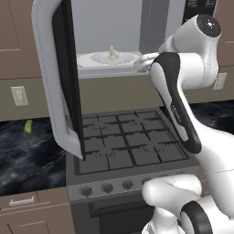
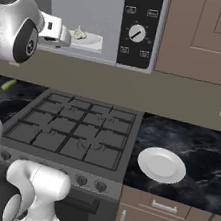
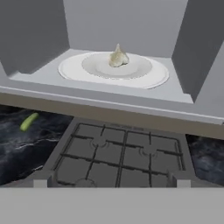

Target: Pick the garlic from the microwave and place it on plate located on the counter.

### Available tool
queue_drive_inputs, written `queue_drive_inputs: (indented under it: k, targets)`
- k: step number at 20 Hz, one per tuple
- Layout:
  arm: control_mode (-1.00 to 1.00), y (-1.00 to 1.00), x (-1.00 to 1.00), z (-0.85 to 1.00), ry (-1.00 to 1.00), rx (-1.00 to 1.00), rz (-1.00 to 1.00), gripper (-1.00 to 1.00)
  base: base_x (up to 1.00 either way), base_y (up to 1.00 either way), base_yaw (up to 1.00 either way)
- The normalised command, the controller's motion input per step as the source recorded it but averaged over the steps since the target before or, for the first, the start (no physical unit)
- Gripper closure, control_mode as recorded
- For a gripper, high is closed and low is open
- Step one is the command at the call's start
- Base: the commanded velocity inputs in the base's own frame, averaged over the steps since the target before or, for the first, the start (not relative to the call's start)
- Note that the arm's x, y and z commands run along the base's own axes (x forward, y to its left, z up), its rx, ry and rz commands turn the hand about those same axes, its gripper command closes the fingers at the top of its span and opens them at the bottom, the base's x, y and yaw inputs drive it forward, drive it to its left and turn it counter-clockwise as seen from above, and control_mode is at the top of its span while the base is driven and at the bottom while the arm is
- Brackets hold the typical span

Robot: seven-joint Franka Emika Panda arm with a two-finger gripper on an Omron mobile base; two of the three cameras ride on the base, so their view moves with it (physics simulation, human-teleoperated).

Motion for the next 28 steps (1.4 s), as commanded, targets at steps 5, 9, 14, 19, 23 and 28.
queue_drive_inputs:
  k: [5, 9, 14, 19, 23, 28]
  targets:
    - [-1.00, 0.03, 0.00, 0.47, -0.02, 0.00, 0.02, -1.00, 0.00, 0.00, 0.00]
    - [-1.00, 0.10, 0.06, 0.28, 0.00, 0.00, 0.00, -1.00, 0.00, 0.00, 0.00]
    - [-1.00, 0.07, 0.27, 0.16, -0.03, 0.00, 0.00, -1.00, 0.00, 0.00, 0.00]
    - [-1.00, 0.10, 0.32, -0.01, -0.01, 0.00, 0.00, -1.00, 0.00, 0.00, 0.00]
    - [-1.00, 0.34, 0.48, -0.60, 0.00, 0.00, 0.00, -1.00, 0.00, 0.00, 0.00]
    - [-1.00, 0.20, 0.84, -0.41, 0.00, 0.00, 0.00, -1.00, 0.00, 0.00, 0.00]
